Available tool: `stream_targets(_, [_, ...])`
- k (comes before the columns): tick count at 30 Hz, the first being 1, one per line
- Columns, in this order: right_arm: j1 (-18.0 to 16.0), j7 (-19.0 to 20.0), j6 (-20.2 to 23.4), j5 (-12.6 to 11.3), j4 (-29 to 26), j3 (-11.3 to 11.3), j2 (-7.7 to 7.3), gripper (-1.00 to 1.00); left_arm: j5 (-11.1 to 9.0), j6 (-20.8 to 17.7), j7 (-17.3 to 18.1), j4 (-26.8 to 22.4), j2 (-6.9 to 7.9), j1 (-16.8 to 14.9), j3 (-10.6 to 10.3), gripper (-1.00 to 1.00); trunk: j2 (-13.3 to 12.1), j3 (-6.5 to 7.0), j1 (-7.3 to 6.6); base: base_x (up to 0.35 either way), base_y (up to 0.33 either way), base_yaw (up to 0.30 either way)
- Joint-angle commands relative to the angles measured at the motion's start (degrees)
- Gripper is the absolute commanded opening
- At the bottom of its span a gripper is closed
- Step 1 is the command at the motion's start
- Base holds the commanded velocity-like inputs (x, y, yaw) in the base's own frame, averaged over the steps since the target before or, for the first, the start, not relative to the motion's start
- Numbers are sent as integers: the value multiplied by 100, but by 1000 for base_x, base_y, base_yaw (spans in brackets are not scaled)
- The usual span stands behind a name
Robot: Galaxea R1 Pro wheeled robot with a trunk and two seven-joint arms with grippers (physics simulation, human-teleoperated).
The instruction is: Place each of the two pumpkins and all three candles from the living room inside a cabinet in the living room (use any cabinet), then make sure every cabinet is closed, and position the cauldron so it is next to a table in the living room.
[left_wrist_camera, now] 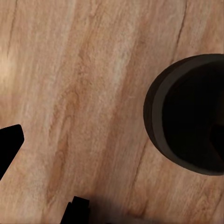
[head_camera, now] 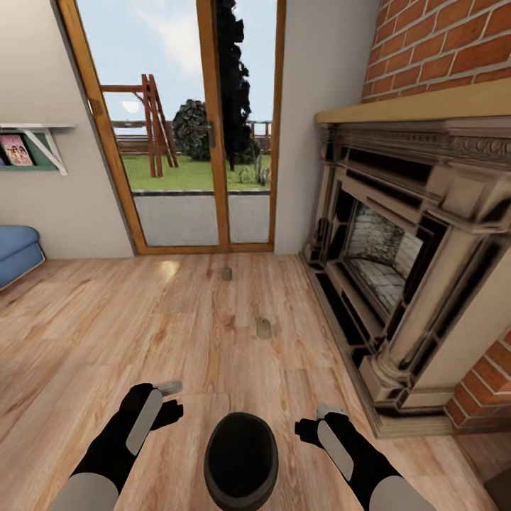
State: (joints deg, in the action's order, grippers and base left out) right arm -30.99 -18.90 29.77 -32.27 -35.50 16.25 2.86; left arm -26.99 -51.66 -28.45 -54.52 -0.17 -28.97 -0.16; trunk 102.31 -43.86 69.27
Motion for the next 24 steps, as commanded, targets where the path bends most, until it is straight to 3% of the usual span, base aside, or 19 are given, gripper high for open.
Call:
stream_targets(1, [-3, -55, 11, -60, -10, 27, -5, 100, -60, -11, -56, -6, -1, -3, -2, 100, 2, -5, 0, 97, -14, 38])
stream_targets(24, [-3, -54, 11, -59, -18, 27, -5, 100, -45, -10, -56, -6, 1, -3, -5, 100, 2, -5, 0, 41, -14, 3])
